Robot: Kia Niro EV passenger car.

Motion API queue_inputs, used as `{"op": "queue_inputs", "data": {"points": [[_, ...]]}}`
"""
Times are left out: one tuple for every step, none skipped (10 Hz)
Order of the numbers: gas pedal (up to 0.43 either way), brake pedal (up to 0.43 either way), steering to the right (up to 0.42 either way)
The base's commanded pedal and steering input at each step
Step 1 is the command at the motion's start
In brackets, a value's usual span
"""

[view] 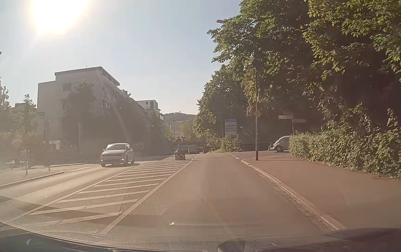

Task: Follow the waypoints while adhering to traffic rules and regulations

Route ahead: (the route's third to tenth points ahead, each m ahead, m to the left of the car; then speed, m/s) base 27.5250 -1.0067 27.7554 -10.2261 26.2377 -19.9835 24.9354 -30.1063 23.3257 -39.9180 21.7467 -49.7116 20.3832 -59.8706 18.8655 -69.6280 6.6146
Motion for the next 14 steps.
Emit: {"op": "queue_inputs", "data": {"points": [[0.0,0.0,0.003],[0.0,0.0,0.003],[0.0,0.0,0.003],[0.0,0.0,0.003],[0.0,0.0,0.003],[0.0,0.0,0.002],[0.0,0.0,0.002],[0.0,0.0,0.002],[0.0,0.0,0.002],[0.0,0.0,0.002],[0.0,0.0,0.002],[0.0,0.0,0.003],[0.0,0.0,0.003],[0.0,0.0,0.002]]}}
